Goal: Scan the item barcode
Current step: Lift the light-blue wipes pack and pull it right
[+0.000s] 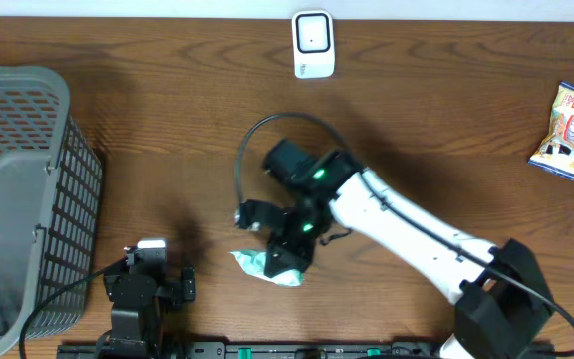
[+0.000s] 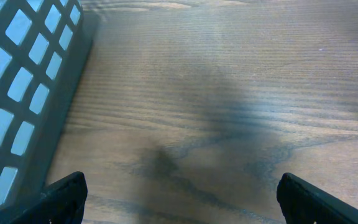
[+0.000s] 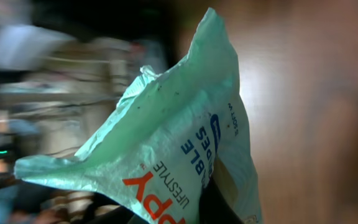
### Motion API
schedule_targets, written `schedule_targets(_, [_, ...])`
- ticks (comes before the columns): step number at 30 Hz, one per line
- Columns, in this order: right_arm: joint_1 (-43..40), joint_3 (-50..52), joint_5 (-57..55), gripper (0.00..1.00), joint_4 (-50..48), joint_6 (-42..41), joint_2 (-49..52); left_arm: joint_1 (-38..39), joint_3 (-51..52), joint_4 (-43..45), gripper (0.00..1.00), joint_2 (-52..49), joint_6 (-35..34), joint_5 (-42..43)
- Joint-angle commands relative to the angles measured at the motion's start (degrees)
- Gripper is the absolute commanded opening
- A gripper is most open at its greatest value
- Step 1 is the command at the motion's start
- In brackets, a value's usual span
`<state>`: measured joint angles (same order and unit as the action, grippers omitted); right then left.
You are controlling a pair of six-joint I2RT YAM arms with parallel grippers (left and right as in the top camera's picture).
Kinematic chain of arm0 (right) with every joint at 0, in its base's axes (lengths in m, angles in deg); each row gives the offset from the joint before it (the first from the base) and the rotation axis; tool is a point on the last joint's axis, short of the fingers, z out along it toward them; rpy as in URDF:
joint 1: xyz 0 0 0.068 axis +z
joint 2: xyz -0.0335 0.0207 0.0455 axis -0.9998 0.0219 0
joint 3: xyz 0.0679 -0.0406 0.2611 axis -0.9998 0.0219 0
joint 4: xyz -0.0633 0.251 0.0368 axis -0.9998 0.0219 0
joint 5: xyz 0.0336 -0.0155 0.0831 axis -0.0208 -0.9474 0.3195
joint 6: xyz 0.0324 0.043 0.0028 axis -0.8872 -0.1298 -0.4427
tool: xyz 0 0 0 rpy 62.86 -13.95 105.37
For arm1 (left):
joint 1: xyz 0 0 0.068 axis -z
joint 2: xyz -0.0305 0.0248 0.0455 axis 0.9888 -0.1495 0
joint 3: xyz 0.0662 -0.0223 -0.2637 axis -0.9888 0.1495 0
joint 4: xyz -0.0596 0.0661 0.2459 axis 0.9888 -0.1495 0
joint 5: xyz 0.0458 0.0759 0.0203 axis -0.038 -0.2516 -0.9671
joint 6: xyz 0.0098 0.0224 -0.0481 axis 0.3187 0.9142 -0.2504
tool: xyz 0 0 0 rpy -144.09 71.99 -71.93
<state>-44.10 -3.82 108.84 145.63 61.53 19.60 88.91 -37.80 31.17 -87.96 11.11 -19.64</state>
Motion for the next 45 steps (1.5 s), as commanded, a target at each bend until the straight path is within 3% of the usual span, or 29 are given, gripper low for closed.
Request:
schedule_targets(1, [-4.04, -0.48, 20.48, 0.01, 4.11, 14.58, -0.22, -0.20, 0.44, -0.68, 0.98, 0.26, 0.33, -0.35])
schedule_targets(14, [-12.70, -0.48, 37.07, 0.01, 14.80, 14.23, -0.22, -0.20, 0.44, -0.66, 0.98, 0.26, 0.33, -0.33])
schedule_targets(18, [-14.93, -0.48, 37.27, 0.01, 18.91, 8.44, -0.22, -0.20, 0.44, -0.68, 0.98, 0.26, 0.33, -0.35])
schedule_targets(28, [-18.53, -0.48, 39.56, 0.01, 25.27, 7.93, -0.22, -0.20, 0.44, -0.66, 0.98, 0.26, 0.33, -0.33])
schedule_targets(34, [-18.51, -0.48, 40.63, 0.01, 28.59, 1.44, -0.22, -0.20, 0.44, -0.68, 0.98, 0.26, 0.33, -0.35])
schedule_targets(45, [-18.51, -0.48, 41.66, 0.01, 28.63, -6.05, -0.22, -0.20, 0.44, -0.68, 0.98, 0.26, 0.33, -0.33])
